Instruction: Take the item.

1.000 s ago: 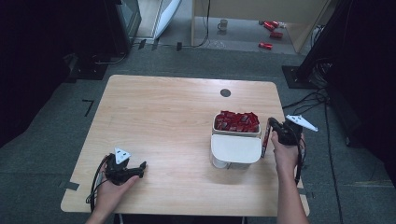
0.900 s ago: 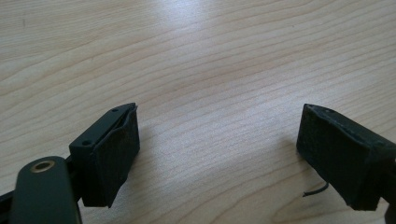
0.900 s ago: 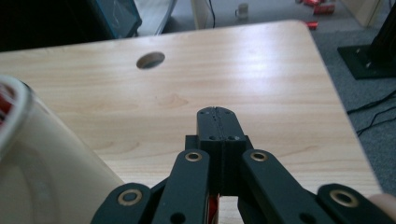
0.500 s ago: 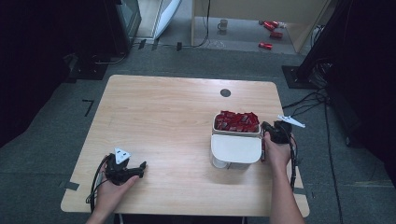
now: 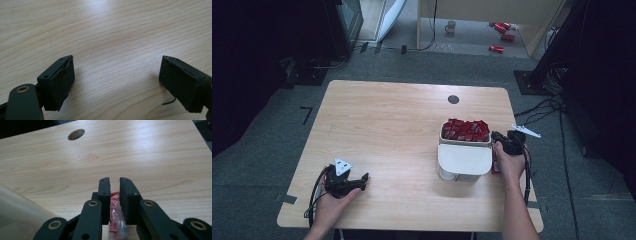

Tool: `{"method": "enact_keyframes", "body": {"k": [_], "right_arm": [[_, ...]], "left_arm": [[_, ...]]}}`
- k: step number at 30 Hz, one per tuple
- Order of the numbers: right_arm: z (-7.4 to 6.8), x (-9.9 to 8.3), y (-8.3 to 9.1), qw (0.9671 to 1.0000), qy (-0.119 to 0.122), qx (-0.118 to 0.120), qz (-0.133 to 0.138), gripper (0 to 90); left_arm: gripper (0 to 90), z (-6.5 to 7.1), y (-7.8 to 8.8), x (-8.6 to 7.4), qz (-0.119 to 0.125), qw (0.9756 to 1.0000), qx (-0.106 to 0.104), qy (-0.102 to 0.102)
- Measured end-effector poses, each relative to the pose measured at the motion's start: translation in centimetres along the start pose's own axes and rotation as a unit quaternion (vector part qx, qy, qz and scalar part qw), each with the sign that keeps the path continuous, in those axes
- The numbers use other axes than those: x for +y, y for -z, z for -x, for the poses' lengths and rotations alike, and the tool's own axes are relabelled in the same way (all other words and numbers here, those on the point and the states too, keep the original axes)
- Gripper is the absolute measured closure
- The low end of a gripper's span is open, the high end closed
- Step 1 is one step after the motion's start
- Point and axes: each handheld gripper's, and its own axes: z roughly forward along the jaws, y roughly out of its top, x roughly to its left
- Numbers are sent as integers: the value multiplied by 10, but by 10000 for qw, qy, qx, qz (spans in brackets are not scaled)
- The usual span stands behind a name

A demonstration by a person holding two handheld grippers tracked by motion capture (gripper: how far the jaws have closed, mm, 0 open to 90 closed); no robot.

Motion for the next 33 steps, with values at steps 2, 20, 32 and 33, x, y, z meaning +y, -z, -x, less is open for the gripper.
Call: {"method": "enact_keyframes", "body": {"k": [2, 20, 32, 33], "right_arm": [[2, -1, 3, 10000, -34, 41, 2, 766], [16, -33, 48, 9996, 254, 125, -39, 474], [13, -62, 83, 9956, 861, 273, -230, 219], [13, -65, 85, 9950, 920, 259, -286, 179]], "left_arm": [[137, 0, 0, 0, -2, 10000, 1, -2], [137, 0, 0, 0, -7, 10000, 0, -5], [137, 0, 0, 0, -7, 10000, 0, -6], [137, 0, 0, 0, -6, 10000, 0, -6]]}}
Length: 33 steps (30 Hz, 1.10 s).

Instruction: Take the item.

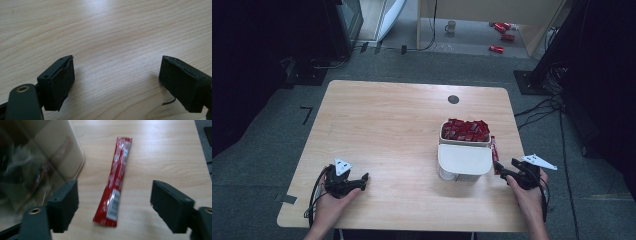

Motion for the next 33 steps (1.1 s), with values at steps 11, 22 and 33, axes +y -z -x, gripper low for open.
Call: {"method": "enact_keyframes", "body": {"k": [11, 22, 33], "right_arm": [[-4, -27, 14, 9987, 312, -16, -395, 0], [-4, -46, 23, 9965, 509, -267, -607, 0], [-9, -47, 22, 9940, 719, -454, -684, 0]], "left_arm": [[137, 0, 0, 0, 0, 10000, -1, 1], [137, 0, 0, 0, 2, 10000, -2, 2], [136, 0, 0, 0, 2, 10000, -3, 5]]}}
